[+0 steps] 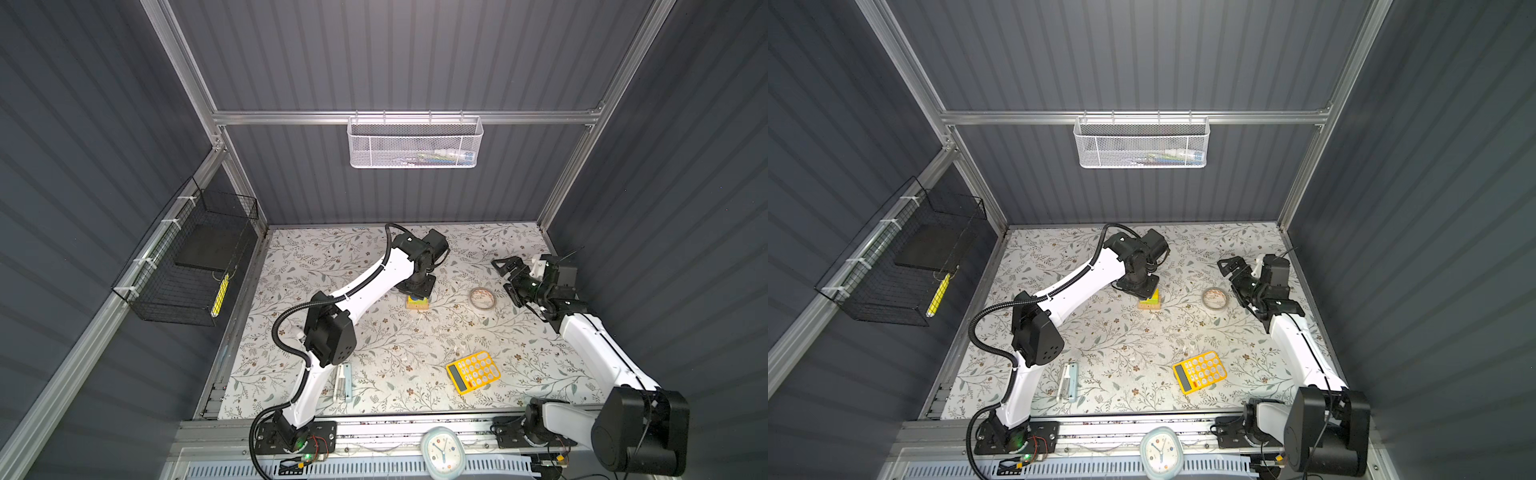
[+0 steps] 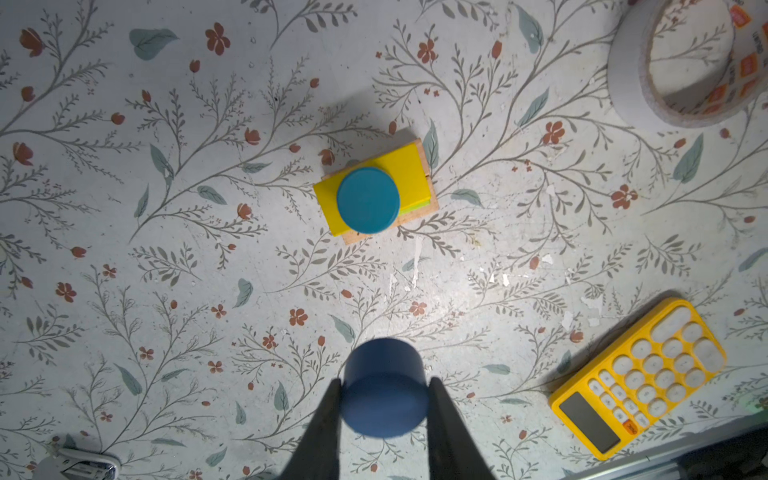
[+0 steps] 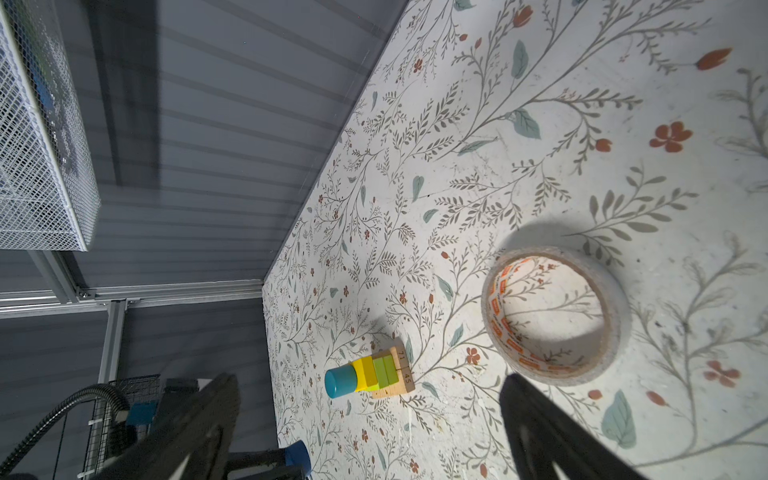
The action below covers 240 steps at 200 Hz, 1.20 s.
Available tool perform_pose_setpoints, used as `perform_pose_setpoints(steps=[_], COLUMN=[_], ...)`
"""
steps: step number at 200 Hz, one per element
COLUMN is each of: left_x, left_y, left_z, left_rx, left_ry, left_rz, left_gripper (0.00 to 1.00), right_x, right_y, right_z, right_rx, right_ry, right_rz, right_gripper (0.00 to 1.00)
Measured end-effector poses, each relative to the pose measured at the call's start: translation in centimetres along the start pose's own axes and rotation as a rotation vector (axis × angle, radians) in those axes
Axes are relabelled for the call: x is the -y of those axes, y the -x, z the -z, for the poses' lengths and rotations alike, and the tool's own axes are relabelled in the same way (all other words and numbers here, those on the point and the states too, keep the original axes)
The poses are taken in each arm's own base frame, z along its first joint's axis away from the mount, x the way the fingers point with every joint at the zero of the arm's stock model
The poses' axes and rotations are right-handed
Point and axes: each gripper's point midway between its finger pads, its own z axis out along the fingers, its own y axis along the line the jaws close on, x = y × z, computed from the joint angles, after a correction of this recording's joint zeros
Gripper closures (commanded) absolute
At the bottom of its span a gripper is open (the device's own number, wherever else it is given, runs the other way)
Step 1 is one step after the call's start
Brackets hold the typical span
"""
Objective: Build the wood block tower
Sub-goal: 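Lift the blue cylinder with the left gripper and carry it toward the tower, then lower the blue cylinder with the left gripper onto the teal cylinder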
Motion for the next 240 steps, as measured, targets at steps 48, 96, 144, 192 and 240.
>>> perform_pose_setpoints(steps=[48,96,144,192,240], left_x=[-0.3,-0.7,-0.7,-0.9,-0.8], left_y=[1.6,2.9,3.6,3.8,3.9], left_z=[-0.5,-0.8,-0.8,-2.1,-3.2], left_rx=[0.007,0.018,0.036,0.018,0.009], left_ry=[-0.003,-0.021,-0.042,-0.036,-0.033], left_rz=[-0.009,-0.011,-0.011,-0.009,-0.010], left_gripper=[0.75,0.74,0.74,0.73,0.73], right_x=[0.6,0.8,1.0,1.3,1.3], right_y=[-0.1,-0.2,-0.1,-0.2,-0.2], right_z=[-0.7,-1.1,-1.4,-1.7,-1.8], right_rx=[-0.021,-0.029,-0.029,-0.036,-0.042], right_ry=[-0.007,-0.010,-0.010,-0.015,-0.012], right_rz=[-0.021,-0.025,-0.028,-0.034,-0.037], right_gripper=[0.01,0.01,0.01,0.01,0.01])
